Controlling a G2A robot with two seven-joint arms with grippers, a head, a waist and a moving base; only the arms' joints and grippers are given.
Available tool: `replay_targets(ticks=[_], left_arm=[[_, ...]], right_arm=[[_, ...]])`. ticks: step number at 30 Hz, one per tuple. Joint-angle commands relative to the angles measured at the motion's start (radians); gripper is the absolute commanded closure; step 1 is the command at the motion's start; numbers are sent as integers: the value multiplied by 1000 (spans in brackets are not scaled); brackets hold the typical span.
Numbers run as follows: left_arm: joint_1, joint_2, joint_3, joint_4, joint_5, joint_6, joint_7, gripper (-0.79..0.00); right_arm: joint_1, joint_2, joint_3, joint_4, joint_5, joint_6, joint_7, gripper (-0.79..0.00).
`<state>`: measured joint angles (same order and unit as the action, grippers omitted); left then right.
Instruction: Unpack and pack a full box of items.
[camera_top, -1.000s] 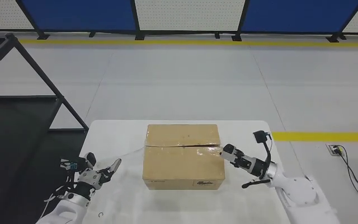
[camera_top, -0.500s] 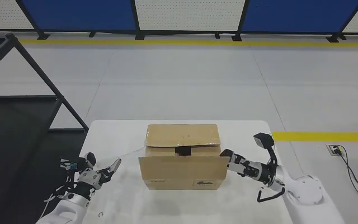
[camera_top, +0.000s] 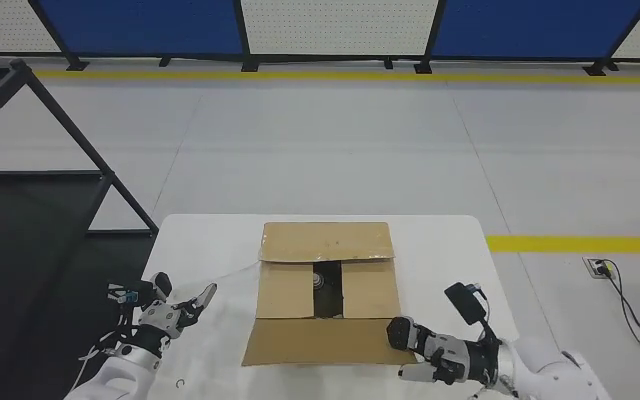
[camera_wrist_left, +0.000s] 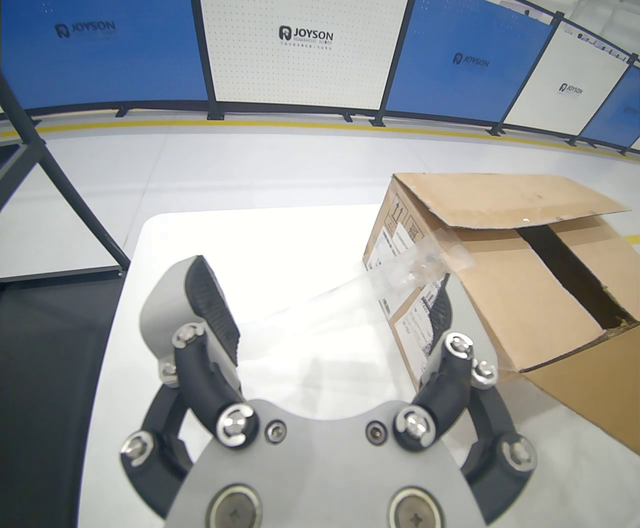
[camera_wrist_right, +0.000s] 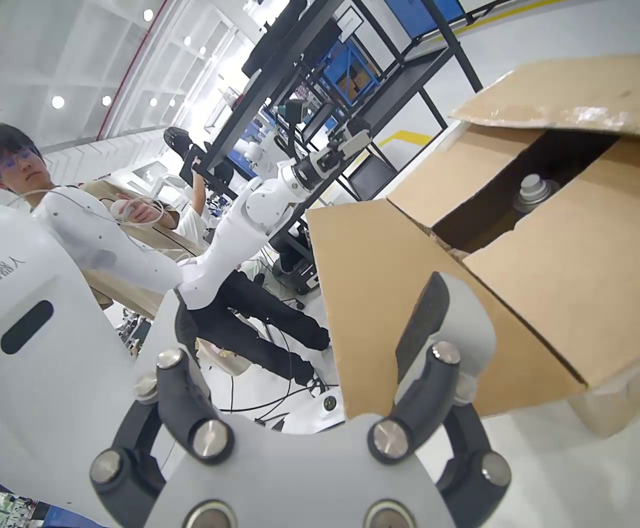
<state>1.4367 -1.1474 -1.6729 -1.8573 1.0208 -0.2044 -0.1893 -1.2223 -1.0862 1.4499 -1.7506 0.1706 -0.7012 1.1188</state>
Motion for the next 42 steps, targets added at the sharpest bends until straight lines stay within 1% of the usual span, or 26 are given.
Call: replay_targets(ticks=[1, 6, 15, 25, 31, 35, 42], left_arm=[[0, 0, 0, 0, 0, 0, 0, -785], [0, 0, 0, 0, 0, 0, 0, -785], [0, 0, 0, 0, 0, 0, 0, -785], [0, 0, 0, 0, 0, 0, 0, -785], [0, 0, 0, 0, 0, 0, 0, -785], [0, 0, 0, 0, 0, 0, 0, -785], [0, 0, 0, 0, 0, 0, 0, -785]], right_arm=[[-21, 4, -8, -2, -19, -7, -7, -785], [-37, 8, -40, 33, -78, -8, -26, -785], [-10, 4, -110, 93, -245, 46, -128, -785], [30, 2, -171, 164, -288, 67, -177, -785], [37, 5, -185, 175, -298, 65, -194, -785], [11, 12, -171, 124, -305, 54, -201, -785], [-90, 37, -74, -84, -263, 22, -190, -785]])
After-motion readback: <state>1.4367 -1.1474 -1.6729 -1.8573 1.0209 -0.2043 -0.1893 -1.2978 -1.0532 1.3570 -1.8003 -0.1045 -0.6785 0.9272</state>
